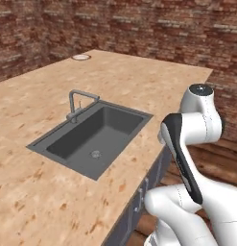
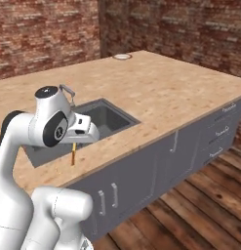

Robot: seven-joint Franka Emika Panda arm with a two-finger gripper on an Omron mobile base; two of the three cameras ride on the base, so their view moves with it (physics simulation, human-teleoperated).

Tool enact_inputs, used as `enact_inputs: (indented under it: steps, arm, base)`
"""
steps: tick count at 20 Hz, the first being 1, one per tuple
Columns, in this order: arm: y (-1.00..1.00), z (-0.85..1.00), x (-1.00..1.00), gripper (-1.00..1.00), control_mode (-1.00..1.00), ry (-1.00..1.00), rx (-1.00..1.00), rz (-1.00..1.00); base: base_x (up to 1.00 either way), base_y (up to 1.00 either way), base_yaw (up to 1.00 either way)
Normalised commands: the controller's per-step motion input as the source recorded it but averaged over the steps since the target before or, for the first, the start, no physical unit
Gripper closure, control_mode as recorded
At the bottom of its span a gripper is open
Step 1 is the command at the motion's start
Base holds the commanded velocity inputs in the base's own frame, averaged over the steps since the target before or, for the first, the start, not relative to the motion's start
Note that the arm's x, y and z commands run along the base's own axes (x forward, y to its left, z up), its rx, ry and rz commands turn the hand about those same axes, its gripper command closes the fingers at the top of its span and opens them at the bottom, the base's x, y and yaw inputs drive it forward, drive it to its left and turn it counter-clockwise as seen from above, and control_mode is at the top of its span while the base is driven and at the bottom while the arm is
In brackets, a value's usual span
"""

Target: Take the fork and place it on the left side of the plate. Then take the spoon and place it on the right side of the plate. Make sure they're directly next to the plate.

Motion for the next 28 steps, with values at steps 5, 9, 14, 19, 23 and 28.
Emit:
enact_inputs:
  steps: [5,9,14,19,23,28]
  arm:
    - [0.00,0.00,0.00,1.00,1.00,0.00,0.00,0.00]
    - [0.00,0.00,0.00,1.00,1.00,0.00,0.00,0.00]
    - [0.00,0.00,0.00,1.00,1.00,0.00,0.00,0.00]
    - [0.00,0.00,0.00,1.00,1.00,0.00,0.00,0.00]
    - [0.00,0.00,0.00,1.00,1.00,0.00,0.00,0.00]
    - [0.00,0.00,0.00,1.00,1.00,0.00,0.00,0.00]
  base:
    - [-1.00,0.89,0.12]
    - [-1.00,0.92,0.12]
    - [-1.00,0.94,0.11]
    - [-1.00,0.95,0.10]
    - [-1.00,0.97,0.09]
    - [-1.00,0.98,0.09]
